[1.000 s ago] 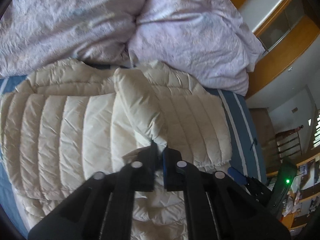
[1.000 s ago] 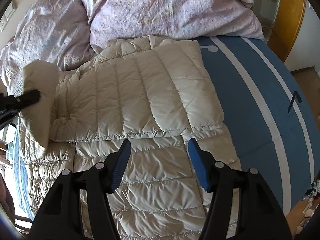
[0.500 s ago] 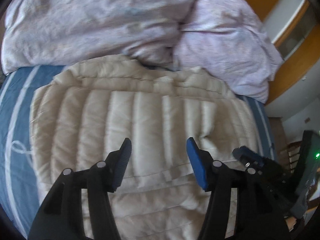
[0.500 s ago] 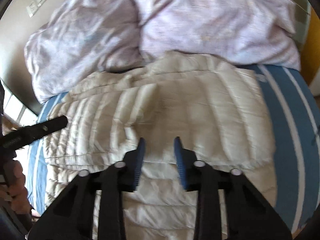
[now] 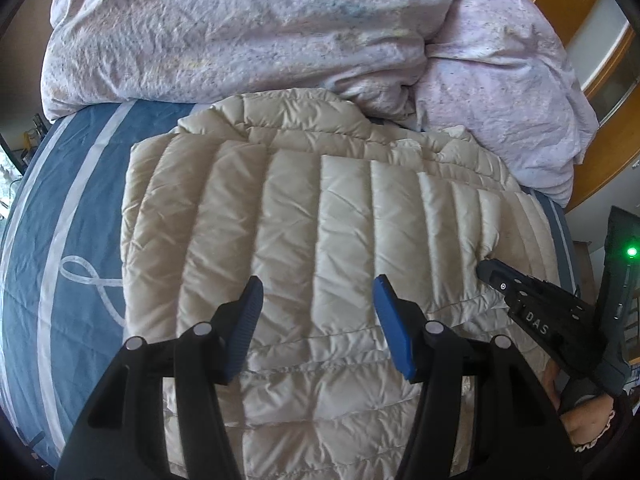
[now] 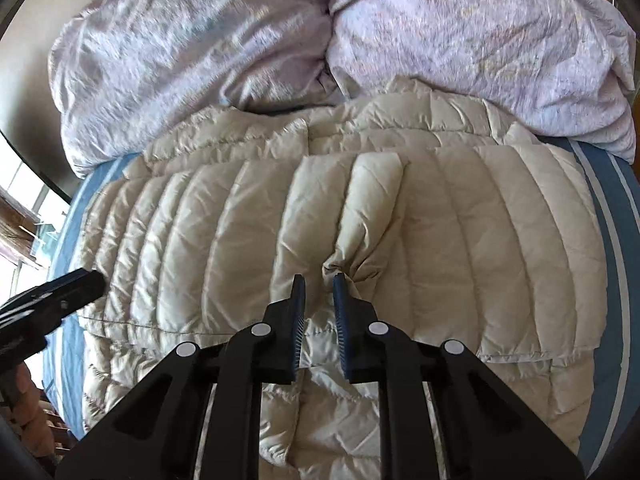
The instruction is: Fold large clothes
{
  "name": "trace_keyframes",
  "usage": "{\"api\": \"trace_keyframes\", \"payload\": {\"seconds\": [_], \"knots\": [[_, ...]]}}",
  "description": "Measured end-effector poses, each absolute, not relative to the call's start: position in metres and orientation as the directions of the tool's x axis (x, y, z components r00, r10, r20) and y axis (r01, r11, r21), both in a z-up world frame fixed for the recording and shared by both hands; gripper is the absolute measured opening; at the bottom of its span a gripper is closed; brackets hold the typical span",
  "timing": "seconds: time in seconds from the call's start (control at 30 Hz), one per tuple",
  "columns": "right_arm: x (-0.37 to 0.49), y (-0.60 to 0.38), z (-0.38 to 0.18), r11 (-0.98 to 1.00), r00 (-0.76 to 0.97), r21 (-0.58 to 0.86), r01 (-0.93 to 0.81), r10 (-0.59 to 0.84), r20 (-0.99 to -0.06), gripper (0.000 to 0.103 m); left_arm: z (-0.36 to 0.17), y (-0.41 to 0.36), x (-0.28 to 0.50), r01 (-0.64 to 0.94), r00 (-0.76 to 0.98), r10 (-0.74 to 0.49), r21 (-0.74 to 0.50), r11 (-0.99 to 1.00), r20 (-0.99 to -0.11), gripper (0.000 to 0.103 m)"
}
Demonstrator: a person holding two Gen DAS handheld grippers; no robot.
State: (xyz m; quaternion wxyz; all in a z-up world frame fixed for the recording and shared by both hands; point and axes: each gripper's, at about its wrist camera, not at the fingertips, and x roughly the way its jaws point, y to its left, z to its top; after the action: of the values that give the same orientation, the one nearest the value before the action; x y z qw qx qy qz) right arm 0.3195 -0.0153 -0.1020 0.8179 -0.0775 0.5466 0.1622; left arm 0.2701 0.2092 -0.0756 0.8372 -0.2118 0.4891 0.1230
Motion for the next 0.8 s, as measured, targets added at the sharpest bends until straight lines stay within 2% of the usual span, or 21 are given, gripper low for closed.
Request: {"api": "trace_keyframes", "payload": {"seconds": [0.17,0.3,0.43,0.47,0.5,0.57,0.8], "knots": [[0.33,-0.026,-0.131,0.959,0.29,-0.008,-0.283,0.077,-0.954,0.01,-0.079,0.213,0.268,-0.417,0.482,0.009,-0.22,0.882,-0.876,0.057],[0.336,-0.035,-0.138,0.968,0.269,0.02,-0.249,0.089,-0.959,0.009,-0.082,0.216,0.261,-0.424,0.471,0.023,-0.203,0.883,-0.882,0.058],[0.342,-0.047,-0.127,0.966,0.219,0.104,-0.236,0.157,-0.963,0.014,-0.081,0.221,0.244,-0.434,0.467,0.057,-0.173,0.884,-0.882,0.074],[0.341,-0.051,-0.124,0.965,0.211,0.126,-0.229,0.176,-0.961,0.024,-0.08,0.222,0.236,-0.432,0.467,0.059,-0.169,0.886,-0.882,0.075],[0.34,-0.058,-0.116,0.965,0.211,0.152,-0.215,0.197,-0.957,0.047,-0.08,0.223,0.228,-0.43,0.465,0.057,-0.169,0.887,-0.884,0.077],[0.332,-0.071,-0.098,0.967,0.258,0.151,-0.204,0.202,-0.945,0.075,-0.081,0.226,0.215,-0.428,0.453,0.054,-0.163,0.889,-0.89,0.079],[0.297,-0.123,-0.067,0.964,0.251,0.134,-0.231,0.192,-0.949,0.076,-0.096,0.234,0.146,-0.472,0.396,0.055,-0.152,0.868,-0.917,0.079]]}}
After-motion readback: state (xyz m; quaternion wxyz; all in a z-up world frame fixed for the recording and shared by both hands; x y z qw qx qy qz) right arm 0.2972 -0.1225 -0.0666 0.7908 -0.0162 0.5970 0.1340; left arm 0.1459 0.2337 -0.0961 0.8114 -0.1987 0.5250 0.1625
